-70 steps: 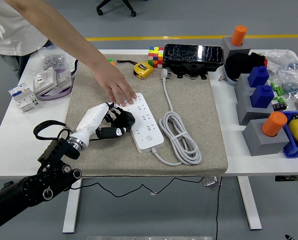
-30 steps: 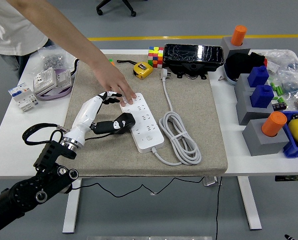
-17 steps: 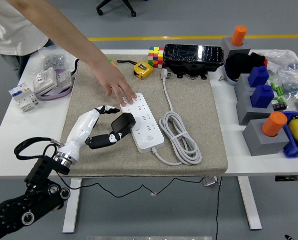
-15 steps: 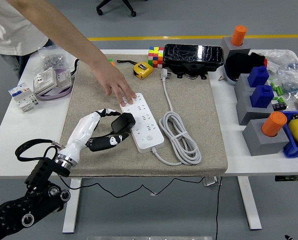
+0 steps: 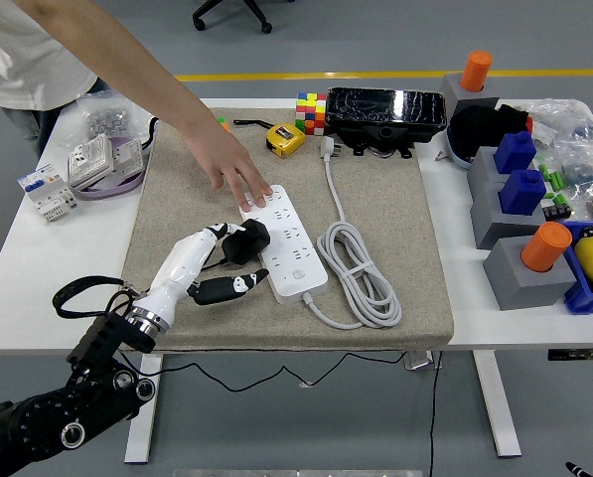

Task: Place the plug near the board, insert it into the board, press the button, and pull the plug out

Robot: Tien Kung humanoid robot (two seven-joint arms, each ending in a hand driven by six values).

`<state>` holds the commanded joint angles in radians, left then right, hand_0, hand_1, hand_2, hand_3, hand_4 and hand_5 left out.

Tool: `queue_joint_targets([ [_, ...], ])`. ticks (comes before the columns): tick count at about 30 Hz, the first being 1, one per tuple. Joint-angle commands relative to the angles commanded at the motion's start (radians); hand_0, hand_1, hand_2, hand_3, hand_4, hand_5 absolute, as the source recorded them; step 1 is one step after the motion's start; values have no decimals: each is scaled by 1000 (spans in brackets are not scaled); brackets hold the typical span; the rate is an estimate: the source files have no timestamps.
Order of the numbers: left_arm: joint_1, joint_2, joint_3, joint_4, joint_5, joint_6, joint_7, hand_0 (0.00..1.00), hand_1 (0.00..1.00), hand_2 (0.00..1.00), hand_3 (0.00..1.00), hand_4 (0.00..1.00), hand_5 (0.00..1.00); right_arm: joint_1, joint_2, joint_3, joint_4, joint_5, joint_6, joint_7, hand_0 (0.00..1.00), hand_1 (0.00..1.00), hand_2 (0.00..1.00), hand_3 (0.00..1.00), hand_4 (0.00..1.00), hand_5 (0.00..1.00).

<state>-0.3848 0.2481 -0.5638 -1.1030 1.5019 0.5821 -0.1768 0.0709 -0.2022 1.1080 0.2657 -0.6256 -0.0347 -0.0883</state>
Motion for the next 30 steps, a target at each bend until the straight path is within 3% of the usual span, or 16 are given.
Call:
queue_joint_targets([
  [30, -100, -74, 42, 41, 15, -18, 45, 737, 759, 738, 659, 836, 466, 2, -1, -1, 2, 4, 1, 1, 524, 634, 643, 551, 892, 410],
])
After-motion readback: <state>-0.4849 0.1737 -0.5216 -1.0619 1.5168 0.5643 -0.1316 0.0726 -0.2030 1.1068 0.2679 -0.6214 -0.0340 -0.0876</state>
